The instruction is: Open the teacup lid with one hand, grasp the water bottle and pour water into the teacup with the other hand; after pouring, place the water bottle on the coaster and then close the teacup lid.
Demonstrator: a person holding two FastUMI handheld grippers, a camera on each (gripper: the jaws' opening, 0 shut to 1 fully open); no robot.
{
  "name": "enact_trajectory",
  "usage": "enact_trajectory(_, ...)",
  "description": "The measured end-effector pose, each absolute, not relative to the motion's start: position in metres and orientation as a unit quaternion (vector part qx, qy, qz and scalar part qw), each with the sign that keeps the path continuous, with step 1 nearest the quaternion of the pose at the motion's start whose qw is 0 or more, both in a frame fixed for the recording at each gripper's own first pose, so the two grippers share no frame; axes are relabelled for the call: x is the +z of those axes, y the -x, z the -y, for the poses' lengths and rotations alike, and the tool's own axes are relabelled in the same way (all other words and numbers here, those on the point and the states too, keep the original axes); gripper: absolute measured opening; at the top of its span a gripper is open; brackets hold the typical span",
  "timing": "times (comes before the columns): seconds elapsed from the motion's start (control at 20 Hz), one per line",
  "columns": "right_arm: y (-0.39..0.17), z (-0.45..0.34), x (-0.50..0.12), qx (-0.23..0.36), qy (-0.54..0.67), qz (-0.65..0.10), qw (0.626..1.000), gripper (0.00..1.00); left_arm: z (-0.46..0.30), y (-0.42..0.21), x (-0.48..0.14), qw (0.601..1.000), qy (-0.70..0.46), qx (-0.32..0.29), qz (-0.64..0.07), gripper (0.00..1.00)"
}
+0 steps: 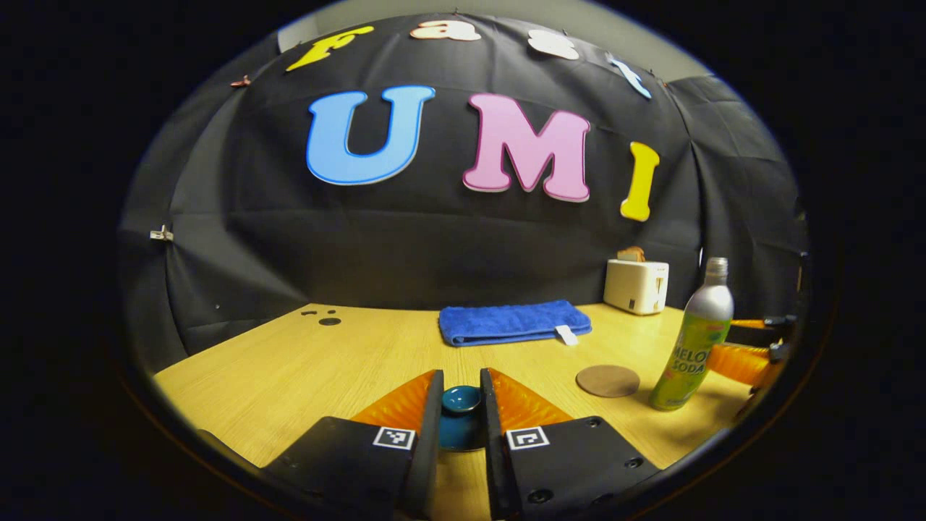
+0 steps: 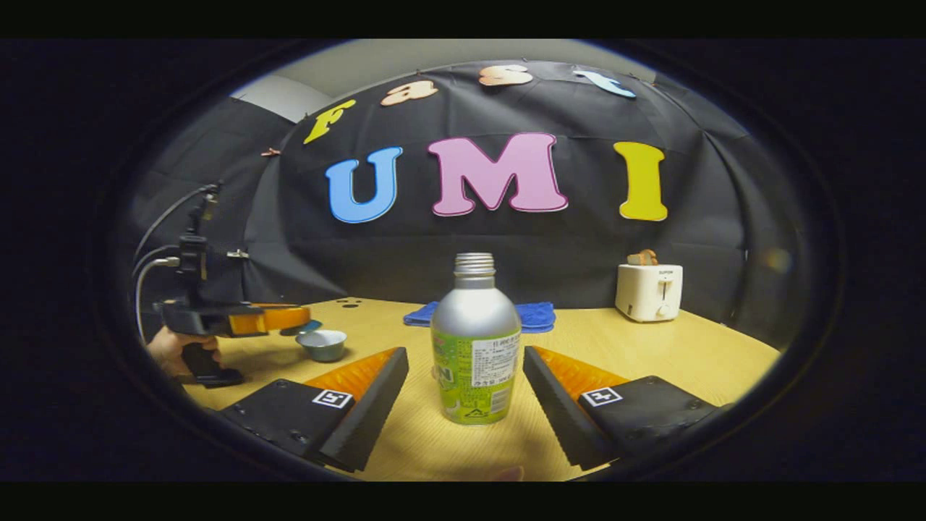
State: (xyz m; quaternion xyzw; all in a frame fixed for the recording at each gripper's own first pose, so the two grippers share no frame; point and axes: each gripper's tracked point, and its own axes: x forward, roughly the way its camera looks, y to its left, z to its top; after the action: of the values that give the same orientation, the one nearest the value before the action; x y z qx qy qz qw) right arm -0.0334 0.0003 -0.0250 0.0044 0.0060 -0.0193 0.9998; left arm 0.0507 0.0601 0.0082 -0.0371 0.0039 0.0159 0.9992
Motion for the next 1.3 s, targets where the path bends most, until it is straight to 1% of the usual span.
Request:
enact_trajectory(0.1, 0.003, 0.019, -0.054, -0.032, -0.005, -0.007, 0.999, 0.99, -0.064, -0.033, 0.022, 0.998, 0.057, 0.023, 0.02, 0.31)
enact_trajectory(0.2, -0.008, 0.034, -0.072, -0.041, -0.005, -0.007, 0.999, 0.99, -0.071, -0.016, 0.032, 0.995, 0.083, 0.029, 0.037, 0.31)
enact_trajectory(0.3, -0.026, 0.039, -0.084, -0.045, -0.006, -0.007, 0.999, 0.99, -0.082, -0.003, 0.039, 0.993, 0.095, 0.037, 0.052, 0.31)
enact_trajectory(0.45, -0.069, 0.024, -0.105, -0.049, -0.004, -0.009, 0.999, 0.98, -0.097, 0.006, 0.042, 0.992, 0.105, 0.044, 0.061, 0.31)
enact_trajectory(0.55, -0.097, 0.005, -0.102, -0.05, -0.005, -0.01, 0.999, 0.82, -0.1, 0.009, 0.04, 0.991, 0.115, 0.038, 0.056, 0.31)
enact_trajectory(0.6, -0.108, -0.004, -0.098, -0.048, -0.005, -0.01, 0.999, 0.82, -0.102, 0.01, 0.04, 0.991, 0.12, 0.035, 0.055, 0.31)
enact_trajectory(0.75, -0.119, -0.027, -0.086, -0.048, 0.015, -0.023, 0.998, 0.8, -0.109, 0.011, 0.042, 0.991, 0.119, 0.033, 0.055, 0.31)
enact_trajectory(0.85, -0.123, -0.067, -0.07, -0.055, 0.075, -0.034, 0.995, 0.8, -0.12, 0.013, 0.041, 0.991, 0.117, 0.044, 0.056, 0.31)
enact_trajectory(0.9, -0.116, -0.097, -0.062, -0.06, 0.112, -0.03, 0.991, 0.8, -0.122, 0.012, 0.039, 0.99, 0.12, 0.045, 0.053, 0.31)
enact_trajectory(1.0, -0.112, -0.154, -0.039, -0.071, 0.202, -0.016, 0.977, 0.8, -0.127, 0.013, 0.038, 0.99, 0.127, 0.045, 0.052, 0.31)
enact_trajectory(1.05, -0.115, -0.194, -0.03, -0.074, 0.251, -0.009, 0.965, 0.8, -0.131, 0.013, 0.038, 0.989, 0.129, 0.047, 0.051, 0.31)
enact_trajectory(1.1, -0.096, -0.18, -0.031, -0.074, 0.299, -0.006, 0.951, 0.8, -0.135, 0.013, 0.036, 0.989, 0.13, 0.05, 0.05, 0.31)
enact_trajectory(1.25, -0.081, -0.221, -0.029, -0.056, 0.413, -0.004, 0.909, 0.8, -0.14, 0.016, 0.036, 0.988, 0.138, 0.052, 0.049, 0.31)
enact_trajectory(1.3, -0.071, -0.234, -0.035, -0.047, 0.442, -0.008, 0.896, 0.76, -0.141, 0.016, 0.036, 0.988, 0.139, 0.051, 0.048, 0.31)
